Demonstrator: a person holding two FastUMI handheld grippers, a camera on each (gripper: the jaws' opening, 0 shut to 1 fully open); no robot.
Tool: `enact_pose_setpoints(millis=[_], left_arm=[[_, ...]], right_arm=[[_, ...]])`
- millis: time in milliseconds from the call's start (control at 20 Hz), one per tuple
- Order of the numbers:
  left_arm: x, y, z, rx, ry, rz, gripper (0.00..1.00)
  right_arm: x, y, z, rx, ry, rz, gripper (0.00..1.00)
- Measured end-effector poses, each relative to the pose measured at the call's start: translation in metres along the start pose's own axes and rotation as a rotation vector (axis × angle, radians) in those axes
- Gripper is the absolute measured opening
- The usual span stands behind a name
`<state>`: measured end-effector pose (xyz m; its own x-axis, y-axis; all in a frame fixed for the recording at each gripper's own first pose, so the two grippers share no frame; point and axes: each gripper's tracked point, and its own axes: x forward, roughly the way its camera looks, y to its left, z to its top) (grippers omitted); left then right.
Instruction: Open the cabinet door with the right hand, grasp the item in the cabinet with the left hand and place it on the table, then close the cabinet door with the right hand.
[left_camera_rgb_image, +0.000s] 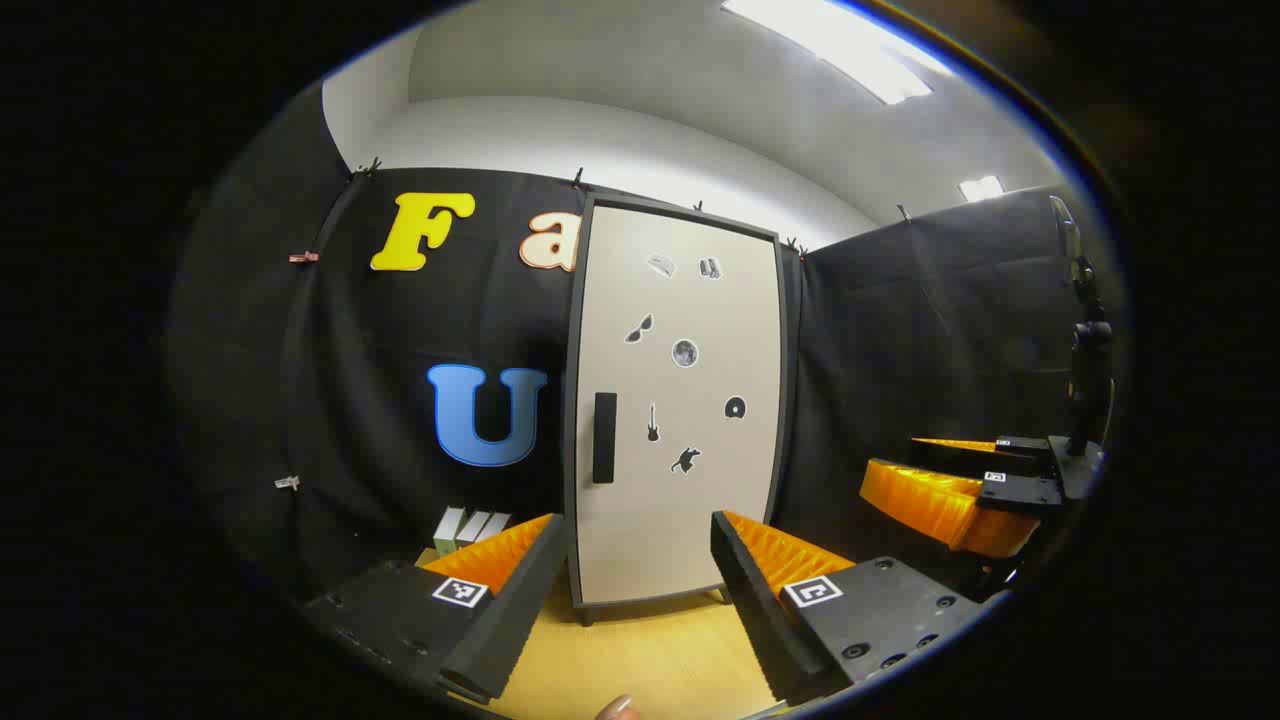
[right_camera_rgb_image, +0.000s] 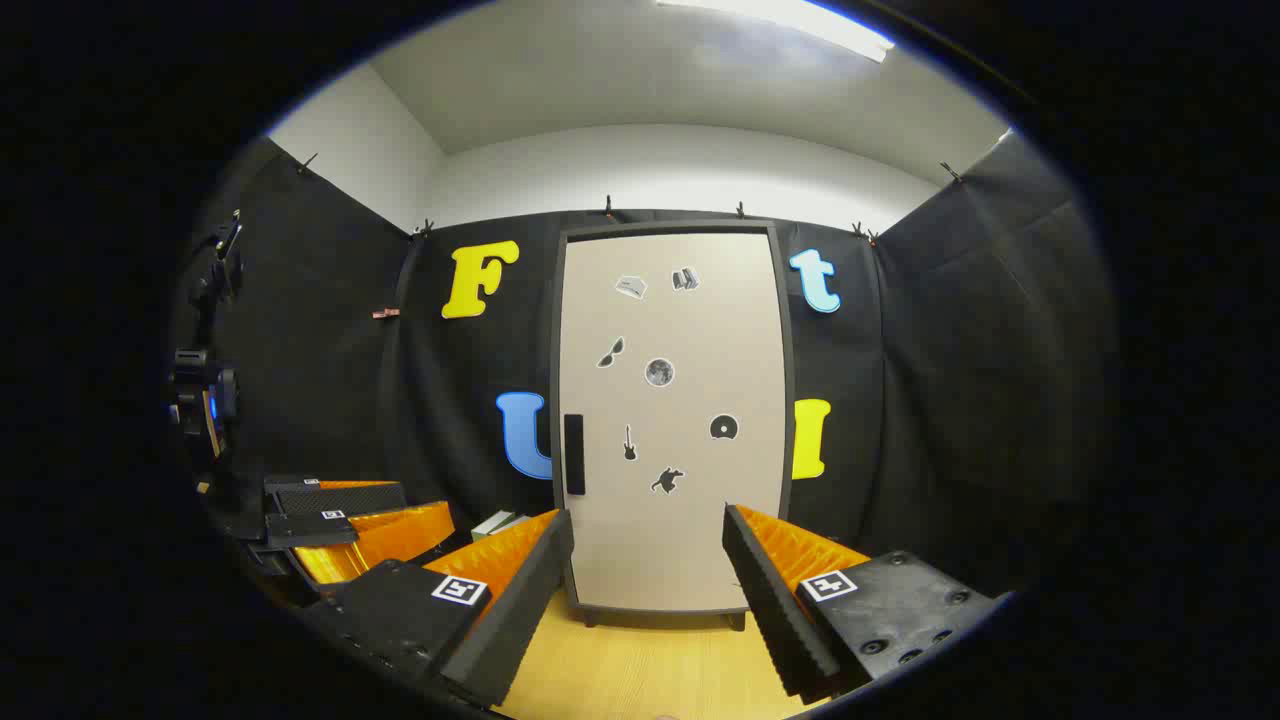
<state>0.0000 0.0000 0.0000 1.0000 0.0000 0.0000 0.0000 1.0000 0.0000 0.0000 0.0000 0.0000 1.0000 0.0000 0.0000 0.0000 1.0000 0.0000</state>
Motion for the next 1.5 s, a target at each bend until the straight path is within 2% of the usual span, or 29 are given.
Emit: enact_pose_setpoints(millis=[550, 1050, 1500], left_arm=[[0.000, 0.002, -0.003, -0.009, 0.006, 0.005, 0.92], [0.002, 0.008, -0.007, -0.011, 0.015, 0.008, 0.92], [-0.003, 0.018, -0.011, -0.004, 0.024, -0.019, 0.92]], right_arm=[[0.001, -0.008, 0.009, 0.033, -0.026, -0.023, 0.98], [0.005, -0.004, 0.002, 0.034, 0.000, -0.025, 0.98], [0.006, 0.010, -0.005, 0.035, 0.015, -0.045, 0.98]])
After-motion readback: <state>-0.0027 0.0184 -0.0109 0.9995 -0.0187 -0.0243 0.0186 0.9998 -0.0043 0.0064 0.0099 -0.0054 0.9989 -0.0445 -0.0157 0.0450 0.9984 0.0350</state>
